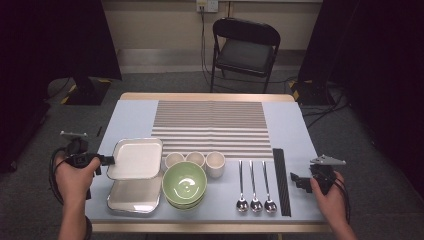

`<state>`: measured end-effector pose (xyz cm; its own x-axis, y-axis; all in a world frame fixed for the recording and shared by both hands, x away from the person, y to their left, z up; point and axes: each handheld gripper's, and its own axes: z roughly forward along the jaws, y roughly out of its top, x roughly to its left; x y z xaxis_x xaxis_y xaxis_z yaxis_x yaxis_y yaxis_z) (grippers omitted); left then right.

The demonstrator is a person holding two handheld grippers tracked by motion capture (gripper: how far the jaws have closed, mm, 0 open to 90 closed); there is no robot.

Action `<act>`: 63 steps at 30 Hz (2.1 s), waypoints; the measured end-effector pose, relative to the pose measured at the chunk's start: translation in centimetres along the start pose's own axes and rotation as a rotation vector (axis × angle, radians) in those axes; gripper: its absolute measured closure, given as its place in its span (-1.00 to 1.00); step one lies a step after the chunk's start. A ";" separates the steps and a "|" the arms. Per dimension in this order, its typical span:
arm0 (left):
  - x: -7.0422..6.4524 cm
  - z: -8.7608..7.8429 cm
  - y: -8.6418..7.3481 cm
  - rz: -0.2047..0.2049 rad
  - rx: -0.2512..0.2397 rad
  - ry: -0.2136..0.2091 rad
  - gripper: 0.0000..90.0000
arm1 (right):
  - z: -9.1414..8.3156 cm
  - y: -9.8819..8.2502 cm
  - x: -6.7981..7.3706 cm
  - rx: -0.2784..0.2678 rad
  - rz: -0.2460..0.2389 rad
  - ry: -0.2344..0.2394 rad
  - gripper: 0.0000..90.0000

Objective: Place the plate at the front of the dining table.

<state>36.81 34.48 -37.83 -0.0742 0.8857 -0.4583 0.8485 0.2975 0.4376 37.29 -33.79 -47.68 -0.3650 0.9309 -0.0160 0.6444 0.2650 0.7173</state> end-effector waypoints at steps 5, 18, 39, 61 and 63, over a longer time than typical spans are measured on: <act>-0.5 0.4 0.3 0.007 0.003 -0.003 0.97 | 0.0 0.0 0.0 0.000 0.000 0.000 -0.74; -1.2 0.8 1.1 -0.004 -0.013 -0.014 0.97 | 0.0 0.0 0.0 0.000 0.000 0.000 -0.73; -3.0 2.1 3.0 0.012 -0.014 -0.027 0.97 | 0.0 0.0 0.0 0.000 0.001 0.000 -0.74; -5.0 3.2 4.3 0.055 -0.020 -0.010 0.97 | 0.0 0.0 0.0 -0.001 0.000 0.001 -0.73; -5.1 3.4 4.3 0.060 -0.008 -0.015 0.97 | 0.0 0.0 0.0 -0.001 0.000 0.001 -0.73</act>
<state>42.67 30.00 -36.22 -0.0155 0.8966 -0.4425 0.8468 0.2471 0.4710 37.29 -33.80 -47.68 -0.3655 0.9307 -0.0155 0.6438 0.2648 0.7179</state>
